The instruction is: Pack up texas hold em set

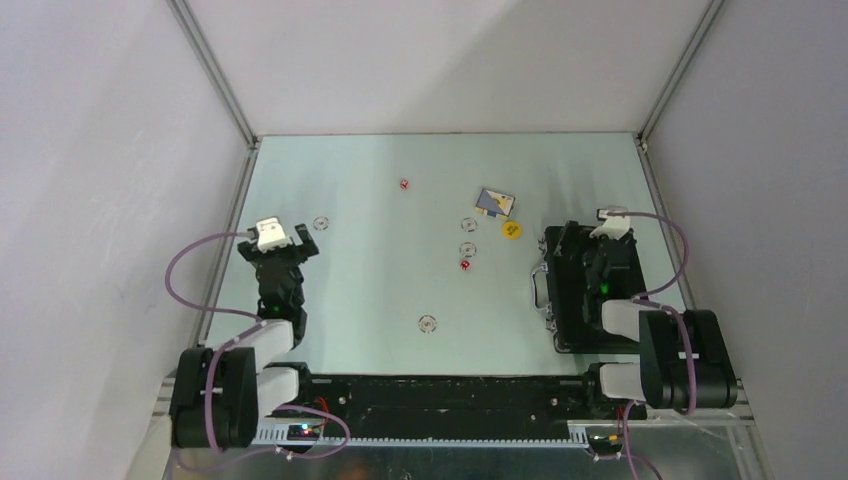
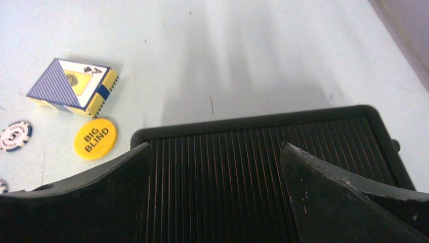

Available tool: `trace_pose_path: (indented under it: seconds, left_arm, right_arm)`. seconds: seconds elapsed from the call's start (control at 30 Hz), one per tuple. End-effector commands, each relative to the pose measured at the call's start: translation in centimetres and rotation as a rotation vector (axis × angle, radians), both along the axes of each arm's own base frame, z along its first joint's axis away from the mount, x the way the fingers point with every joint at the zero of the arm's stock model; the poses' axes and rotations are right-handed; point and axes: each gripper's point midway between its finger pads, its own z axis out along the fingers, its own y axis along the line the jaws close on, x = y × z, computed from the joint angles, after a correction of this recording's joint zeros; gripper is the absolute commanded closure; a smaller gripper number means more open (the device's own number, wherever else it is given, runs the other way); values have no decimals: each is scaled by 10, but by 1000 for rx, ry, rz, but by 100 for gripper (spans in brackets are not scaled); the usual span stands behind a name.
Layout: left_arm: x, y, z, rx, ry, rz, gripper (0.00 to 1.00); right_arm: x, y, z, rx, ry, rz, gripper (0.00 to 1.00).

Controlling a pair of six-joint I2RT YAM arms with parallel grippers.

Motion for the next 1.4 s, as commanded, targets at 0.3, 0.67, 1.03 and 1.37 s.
trace_pose_path:
  seconds: [0.3, 0.67, 1.03, 1.37]
  left_arm:
    - [-2, -8, 86, -175, -151, 46, 2]
    - [15, -58, 121, -418, 35, -147, 2]
    - [27, -64, 93, -578, 125, -178, 2]
    - [15, -61, 100, -544, 183, -178, 2]
  right_arm:
    - [1, -6, 88, 81, -96, -170, 0]
    - [-30, -12, 121, 342, 49, -339, 0]
    - [-67, -40, 111, 447, 152, -412, 0]
    - [-71, -56, 87, 466, 291, -529, 0]
